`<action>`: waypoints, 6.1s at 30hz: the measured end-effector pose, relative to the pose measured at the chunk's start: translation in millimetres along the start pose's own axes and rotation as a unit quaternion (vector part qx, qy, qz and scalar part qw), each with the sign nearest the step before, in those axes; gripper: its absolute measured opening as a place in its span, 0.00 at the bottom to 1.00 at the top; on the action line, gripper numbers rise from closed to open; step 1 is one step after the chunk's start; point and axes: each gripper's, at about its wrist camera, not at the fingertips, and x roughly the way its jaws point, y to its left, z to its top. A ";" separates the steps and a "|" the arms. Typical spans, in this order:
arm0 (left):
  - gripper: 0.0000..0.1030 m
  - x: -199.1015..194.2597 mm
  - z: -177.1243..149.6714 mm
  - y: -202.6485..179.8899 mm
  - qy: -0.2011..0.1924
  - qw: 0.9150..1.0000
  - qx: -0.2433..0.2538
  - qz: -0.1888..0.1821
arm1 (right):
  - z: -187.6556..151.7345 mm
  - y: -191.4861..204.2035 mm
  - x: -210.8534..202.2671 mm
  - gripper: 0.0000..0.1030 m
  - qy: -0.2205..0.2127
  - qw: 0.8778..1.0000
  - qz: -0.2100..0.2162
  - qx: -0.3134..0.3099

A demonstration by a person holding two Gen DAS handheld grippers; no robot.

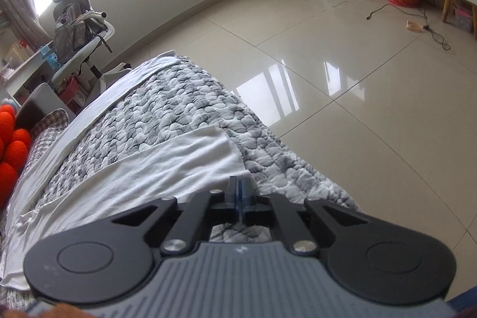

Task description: Fold clothes

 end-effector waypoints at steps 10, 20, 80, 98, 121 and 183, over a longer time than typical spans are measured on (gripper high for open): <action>0.02 -0.7 0.2 1.0 0.003 1.000 0.004 -0.003 | 6.3 -15.2 3.6 0.14 0.002 0.999 0.007 0.052; 0.02 -2.6 1.0 2.5 0.002 1.000 0.000 -0.007 | 8.5 -17.9 6.3 0.33 0.005 0.996 0.023 0.088; 0.02 -42.7 34.9 -12.9 -0.043 0.989 -0.106 -0.094 | 108.6 34.8 -35.5 0.03 -0.174 0.970 0.103 0.134; 0.02 45.7 101.3 -116.0 -0.010 0.996 -0.084 0.027 | 188.2 80.7 116.8 0.03 -0.048 0.992 0.044 0.111; 0.02 113.1 134.4 -126.6 0.070 0.989 -0.127 -0.024 | 216.1 107.6 171.9 0.03 -0.026 0.990 0.025 0.139; 0.03 134.8 135.2 -127.5 0.049 0.992 -0.107 -0.037 | 224.0 108.5 249.6 0.04 0.047 0.986 -0.002 0.157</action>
